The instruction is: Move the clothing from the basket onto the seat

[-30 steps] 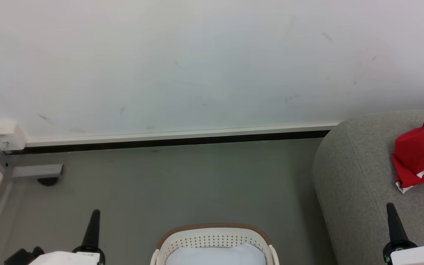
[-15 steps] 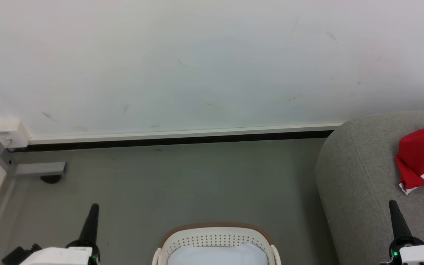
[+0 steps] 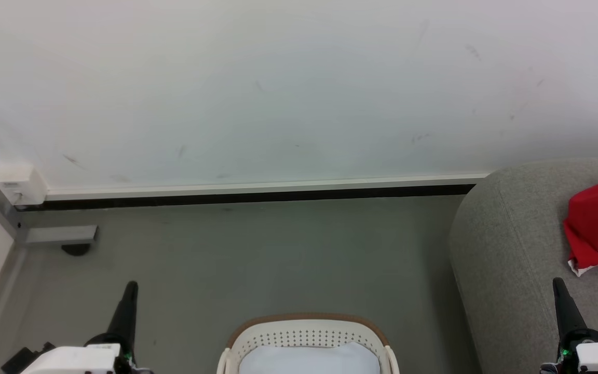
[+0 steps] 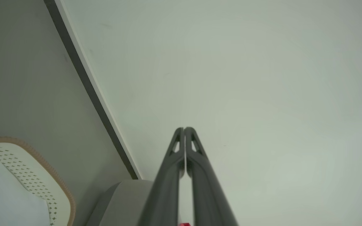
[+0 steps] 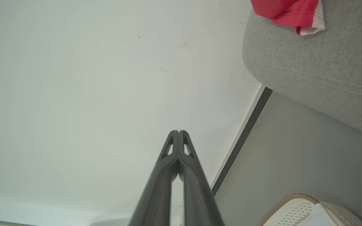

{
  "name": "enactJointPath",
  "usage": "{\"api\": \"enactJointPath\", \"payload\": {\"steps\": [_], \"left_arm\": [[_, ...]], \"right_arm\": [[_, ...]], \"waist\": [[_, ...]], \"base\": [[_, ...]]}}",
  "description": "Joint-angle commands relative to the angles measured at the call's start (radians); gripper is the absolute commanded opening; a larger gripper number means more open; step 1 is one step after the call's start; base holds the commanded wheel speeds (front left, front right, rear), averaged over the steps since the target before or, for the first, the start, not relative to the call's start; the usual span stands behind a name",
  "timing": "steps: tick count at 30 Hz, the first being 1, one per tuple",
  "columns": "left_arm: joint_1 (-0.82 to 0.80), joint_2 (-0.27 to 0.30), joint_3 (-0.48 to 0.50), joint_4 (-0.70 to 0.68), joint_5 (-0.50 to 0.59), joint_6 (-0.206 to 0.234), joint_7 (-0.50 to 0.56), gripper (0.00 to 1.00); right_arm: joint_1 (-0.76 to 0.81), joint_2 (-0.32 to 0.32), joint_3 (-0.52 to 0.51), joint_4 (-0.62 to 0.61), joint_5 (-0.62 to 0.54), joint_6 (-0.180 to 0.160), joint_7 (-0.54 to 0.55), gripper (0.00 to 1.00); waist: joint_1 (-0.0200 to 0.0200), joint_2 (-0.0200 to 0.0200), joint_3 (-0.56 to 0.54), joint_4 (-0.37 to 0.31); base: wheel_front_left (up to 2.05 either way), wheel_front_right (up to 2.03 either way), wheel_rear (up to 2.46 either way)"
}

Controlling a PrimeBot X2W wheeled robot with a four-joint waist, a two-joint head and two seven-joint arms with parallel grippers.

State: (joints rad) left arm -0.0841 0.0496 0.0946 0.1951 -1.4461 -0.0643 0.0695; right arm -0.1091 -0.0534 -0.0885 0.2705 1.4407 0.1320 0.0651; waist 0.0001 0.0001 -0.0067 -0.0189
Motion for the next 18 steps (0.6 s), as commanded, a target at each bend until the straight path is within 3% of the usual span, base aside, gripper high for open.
{"api": "enactJointPath", "payload": {"steps": [1,18], "left_arm": [[-0.013,0.003,0.007,-0.006,-0.017,-0.005,0.007,0.00],[-0.024,0.002,0.021,-0.011,-0.134,-0.008,0.038,0.00]], "right_arm": [[-0.016,-0.005,-0.004,-0.008,0.019,-0.002,0.008,0.00],[-0.021,-0.009,-0.014,-0.012,0.151,-0.002,0.035,0.00]], "waist": [[0.0000,-0.0001,0.000,0.001],[-0.0001,-0.0001,0.004,0.014]], "base": [[0.00,0.00,0.00],[0.00,0.00,0.00]]}}
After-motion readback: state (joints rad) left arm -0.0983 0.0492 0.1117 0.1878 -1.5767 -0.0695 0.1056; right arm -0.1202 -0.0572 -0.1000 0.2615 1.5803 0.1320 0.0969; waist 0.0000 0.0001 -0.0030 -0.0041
